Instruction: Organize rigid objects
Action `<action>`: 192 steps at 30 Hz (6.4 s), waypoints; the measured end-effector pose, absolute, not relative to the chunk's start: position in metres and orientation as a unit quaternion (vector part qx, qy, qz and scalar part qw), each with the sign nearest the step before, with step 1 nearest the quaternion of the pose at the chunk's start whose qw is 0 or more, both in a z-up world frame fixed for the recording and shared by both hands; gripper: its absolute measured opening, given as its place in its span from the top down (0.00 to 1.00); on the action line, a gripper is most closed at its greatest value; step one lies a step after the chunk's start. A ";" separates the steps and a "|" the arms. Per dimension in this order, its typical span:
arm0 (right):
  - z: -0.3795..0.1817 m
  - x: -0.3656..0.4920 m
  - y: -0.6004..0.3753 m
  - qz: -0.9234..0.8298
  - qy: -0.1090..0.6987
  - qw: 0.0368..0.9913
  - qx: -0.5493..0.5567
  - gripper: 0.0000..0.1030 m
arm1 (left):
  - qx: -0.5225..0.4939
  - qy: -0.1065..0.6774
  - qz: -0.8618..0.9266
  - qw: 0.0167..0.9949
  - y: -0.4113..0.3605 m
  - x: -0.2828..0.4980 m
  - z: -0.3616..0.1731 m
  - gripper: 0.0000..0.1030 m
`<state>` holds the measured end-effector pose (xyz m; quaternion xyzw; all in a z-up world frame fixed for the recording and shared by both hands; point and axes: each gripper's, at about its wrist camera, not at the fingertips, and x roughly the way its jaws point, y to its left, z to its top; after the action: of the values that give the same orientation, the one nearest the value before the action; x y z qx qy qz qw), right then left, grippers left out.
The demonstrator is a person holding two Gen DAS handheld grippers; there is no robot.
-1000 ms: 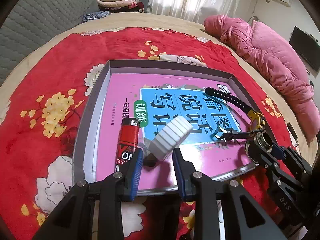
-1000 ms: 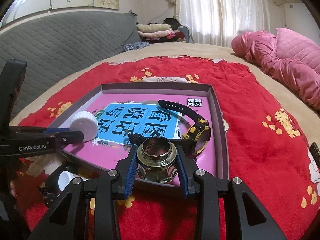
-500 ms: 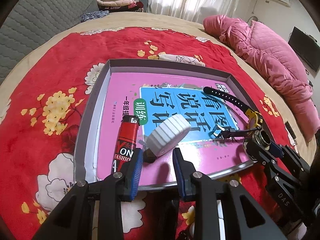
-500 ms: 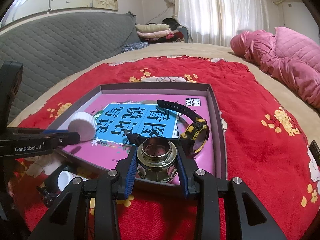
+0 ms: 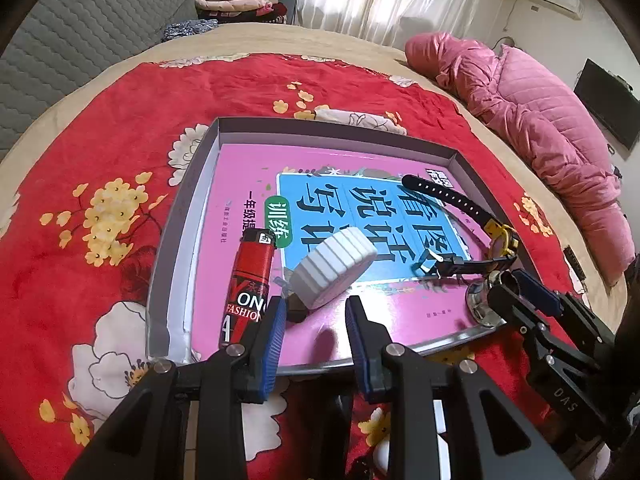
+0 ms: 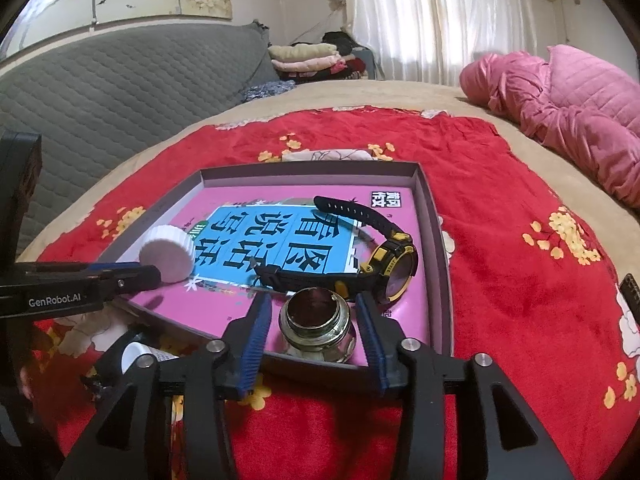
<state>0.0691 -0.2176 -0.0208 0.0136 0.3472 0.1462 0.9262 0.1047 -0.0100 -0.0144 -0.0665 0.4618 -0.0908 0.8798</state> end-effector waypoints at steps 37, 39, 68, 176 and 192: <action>-0.017 0.053 -0.222 0.112 0.332 0.936 0.004 0.40 | -0.094 0.442 -0.112 0.885 -0.002 0.091 -0.007 0.48; -0.017 0.053 -0.222 0.112 0.332 0.937 0.001 0.39 | -0.094 0.440 -0.112 0.886 -0.002 0.091 -0.007 0.48; -0.007 0.043 -0.222 0.102 0.325 0.940 -0.008 0.31 | -0.105 0.425 -0.115 0.892 0.010 0.080 0.004 0.40; 0.009 -0.023 -0.167 0.215 0.387 0.896 -0.038 0.27 | -0.063 0.504 -0.137 0.851 0.008 0.012 0.002 0.40; -0.011 -0.020 -0.152 0.229 0.411 0.880 -0.064 0.27 | -0.036 0.529 -0.135 0.837 0.005 0.002 -0.013 0.40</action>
<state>-0.0201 -0.1519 -0.0109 -0.0641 0.4114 0.2293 0.8798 0.0020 0.0047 -0.0132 -0.0360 0.5291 -0.1347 0.8370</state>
